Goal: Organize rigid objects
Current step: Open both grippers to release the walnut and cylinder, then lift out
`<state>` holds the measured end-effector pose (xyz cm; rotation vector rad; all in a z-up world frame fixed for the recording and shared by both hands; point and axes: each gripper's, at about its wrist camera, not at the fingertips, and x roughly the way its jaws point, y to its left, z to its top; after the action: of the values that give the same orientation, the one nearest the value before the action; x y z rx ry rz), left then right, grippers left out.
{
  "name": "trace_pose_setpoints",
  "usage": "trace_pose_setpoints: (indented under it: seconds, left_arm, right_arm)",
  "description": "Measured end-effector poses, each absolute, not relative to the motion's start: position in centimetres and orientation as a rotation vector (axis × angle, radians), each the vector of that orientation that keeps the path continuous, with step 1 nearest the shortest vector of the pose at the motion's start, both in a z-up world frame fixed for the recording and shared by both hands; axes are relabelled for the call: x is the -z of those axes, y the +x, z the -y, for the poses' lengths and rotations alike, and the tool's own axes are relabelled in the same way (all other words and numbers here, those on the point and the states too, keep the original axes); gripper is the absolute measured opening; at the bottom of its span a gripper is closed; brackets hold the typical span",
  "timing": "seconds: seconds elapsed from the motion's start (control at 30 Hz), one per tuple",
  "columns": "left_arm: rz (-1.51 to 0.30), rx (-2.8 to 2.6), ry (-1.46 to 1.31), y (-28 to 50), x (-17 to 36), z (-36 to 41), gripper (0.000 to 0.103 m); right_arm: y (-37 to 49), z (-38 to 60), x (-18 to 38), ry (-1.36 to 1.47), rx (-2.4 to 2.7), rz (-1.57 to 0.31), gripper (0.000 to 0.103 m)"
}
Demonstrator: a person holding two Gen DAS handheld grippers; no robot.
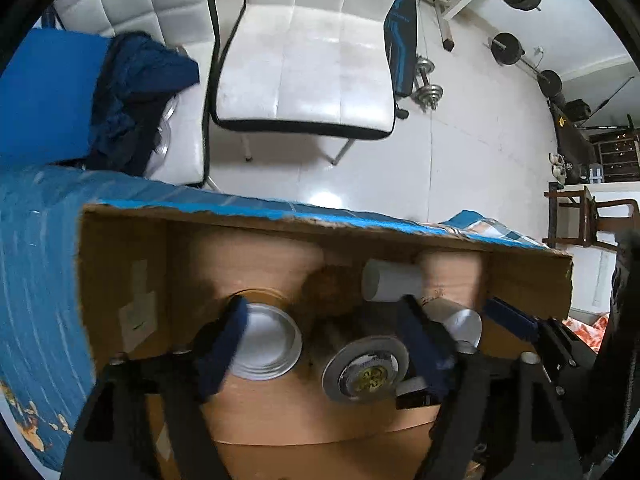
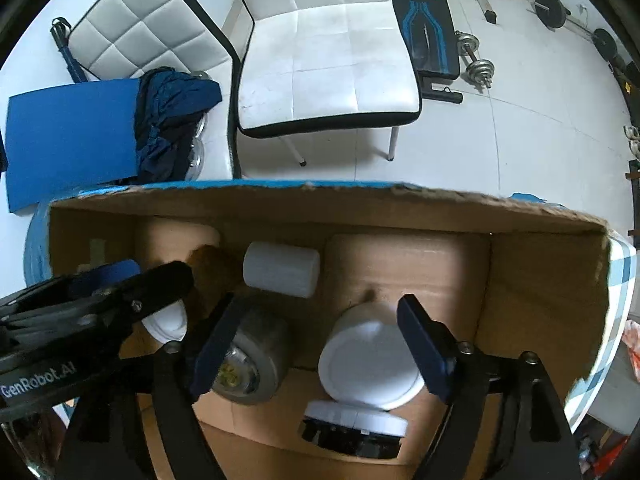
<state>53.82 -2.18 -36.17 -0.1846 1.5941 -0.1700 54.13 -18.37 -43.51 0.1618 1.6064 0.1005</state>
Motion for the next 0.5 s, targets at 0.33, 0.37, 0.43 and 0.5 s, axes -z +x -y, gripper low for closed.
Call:
trace_pose_setpoints:
  seconds: [0.33,0.37,0.43,0.5]
  left_arm:
    - [-1.478,0.146,-0.101,48.9,31.5,1.7,0.098]
    - [-1.464,0.143,-0.094,48.1,31.0,1.6,0.098]
    - [-1.427,0.132,-0.062,46.3,29.9,1.5,0.098]
    - [-1.388,0.118,-0.039,44.4,28.6,1.5,0.098]
  right_arm:
    - [49.1,17.9,39.6,0.078,-0.054,-1.536,0.103]
    - [48.1,18.0,39.1,0.078,-0.041,-1.525,0.103]
    - [46.7,18.0,38.4,0.089,-0.037,-1.509,0.103]
    - [44.9,18.0,37.5,0.091,-0.029,-1.486,0.103]
